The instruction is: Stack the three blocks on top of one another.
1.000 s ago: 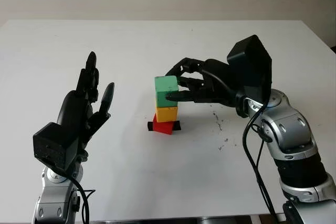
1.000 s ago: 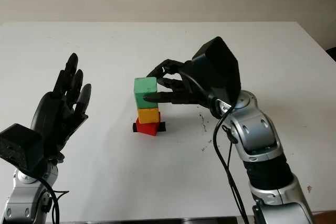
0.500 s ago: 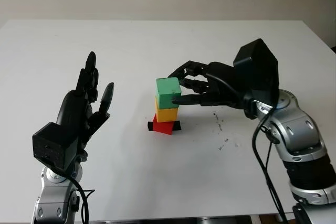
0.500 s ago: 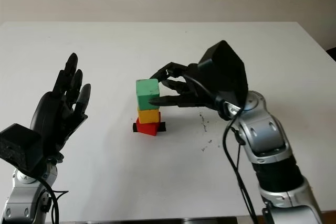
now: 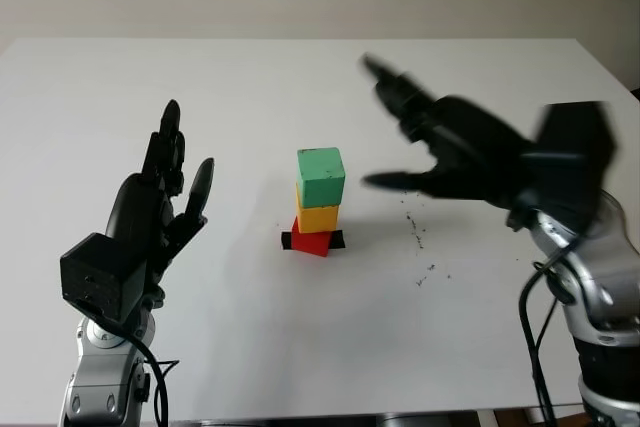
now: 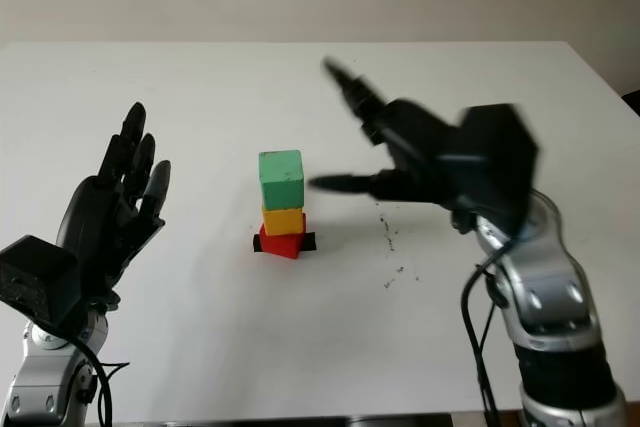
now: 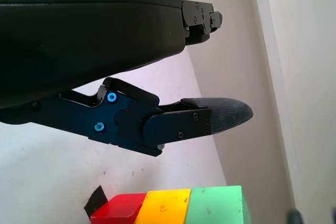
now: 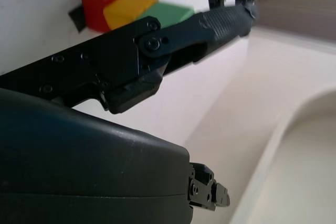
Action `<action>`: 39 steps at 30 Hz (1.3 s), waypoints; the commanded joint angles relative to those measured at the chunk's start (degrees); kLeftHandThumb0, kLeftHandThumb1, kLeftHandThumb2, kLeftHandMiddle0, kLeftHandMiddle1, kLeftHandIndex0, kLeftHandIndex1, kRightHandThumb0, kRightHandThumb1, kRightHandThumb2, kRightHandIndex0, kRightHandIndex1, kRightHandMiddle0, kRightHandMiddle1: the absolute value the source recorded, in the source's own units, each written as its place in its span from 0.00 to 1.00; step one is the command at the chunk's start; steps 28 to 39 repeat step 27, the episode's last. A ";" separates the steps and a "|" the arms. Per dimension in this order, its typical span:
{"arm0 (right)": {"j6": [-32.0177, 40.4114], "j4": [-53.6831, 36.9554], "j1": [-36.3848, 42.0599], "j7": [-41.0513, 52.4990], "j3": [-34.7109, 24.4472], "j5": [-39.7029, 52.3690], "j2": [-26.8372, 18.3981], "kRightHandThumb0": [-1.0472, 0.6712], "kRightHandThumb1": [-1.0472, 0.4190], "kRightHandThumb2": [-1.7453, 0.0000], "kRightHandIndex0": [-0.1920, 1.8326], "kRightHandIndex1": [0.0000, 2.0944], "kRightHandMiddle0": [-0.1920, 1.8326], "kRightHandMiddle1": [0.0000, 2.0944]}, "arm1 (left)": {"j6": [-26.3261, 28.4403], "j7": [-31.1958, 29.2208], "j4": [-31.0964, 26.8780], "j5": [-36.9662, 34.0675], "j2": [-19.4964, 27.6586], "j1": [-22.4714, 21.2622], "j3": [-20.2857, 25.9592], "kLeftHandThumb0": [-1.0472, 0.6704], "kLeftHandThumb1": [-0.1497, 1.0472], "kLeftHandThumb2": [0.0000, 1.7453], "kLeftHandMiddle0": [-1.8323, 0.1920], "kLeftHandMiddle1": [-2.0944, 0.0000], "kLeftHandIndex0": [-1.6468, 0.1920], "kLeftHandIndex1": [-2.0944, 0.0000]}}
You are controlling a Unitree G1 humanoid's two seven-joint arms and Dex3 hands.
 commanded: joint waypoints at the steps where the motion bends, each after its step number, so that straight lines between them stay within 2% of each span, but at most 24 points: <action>1: -0.38 -1.62 3.14 -2.84 -0.67 -0.92 1.89 0.15 0.00 0.69 0.00 0.00 0.00 0.00 | -0.44 0.04 0.48 0.17 0.18 -1.18 -0.11 0.22 1.00 0.30 0.94 0.97 0.93 0.98; 7: -1.83 2.28 11.19 -9.66 1.34 -1.60 9.54 0.26 0.00 0.65 0.00 0.00 0.00 0.00 | -1.90 -0.39 3.43 -0.66 -0.31 -2.28 -0.30 0.22 1.00 0.30 0.94 0.97 0.93 0.97; 13: -6.37 8.78 13.17 -13.94 3.53 -1.79 16.67 0.25 0.00 0.63 0.00 0.00 0.00 0.00 | -2.19 -0.26 5.02 -0.20 -0.16 -2.92 -0.34 0.21 1.00 0.30 0.93 0.97 0.92 0.97; 18: -5.92 12.91 12.35 -12.06 3.34 3.31 20.46 0.21 0.00 0.61 0.00 0.00 0.00 0.00 | -2.47 -0.48 6.30 0.23 -0.24 -3.62 -0.98 0.21 1.00 0.30 0.92 0.97 0.91 0.97; 24: -8.58 15.62 11.57 -10.72 2.96 6.00 21.70 0.14 0.00 0.60 0.00 0.00 0.00 0.00 | -2.23 -1.47 6.49 -0.34 -0.54 -3.53 -2.07 0.19 1.00 0.30 0.94 0.98 0.92 0.98; 27: -11.35 16.15 11.83 -10.58 3.24 5.79 21.96 0.13 0.00 0.60 0.00 0.00 0.00 0.00 | -2.89 -1.96 6.56 -0.77 -0.75 -3.22 -2.44 0.18 1.00 0.29 0.95 0.98 0.93 0.98; 39: -11.35 16.15 11.83 -10.58 3.24 5.79 21.96 0.13 0.00 0.60 0.00 0.00 0.00 0.00 | -2.89 -1.96 6.56 -0.77 -0.75 -3.22 -2.44 0.18 1.00 0.29 0.95 0.98 0.93 0.98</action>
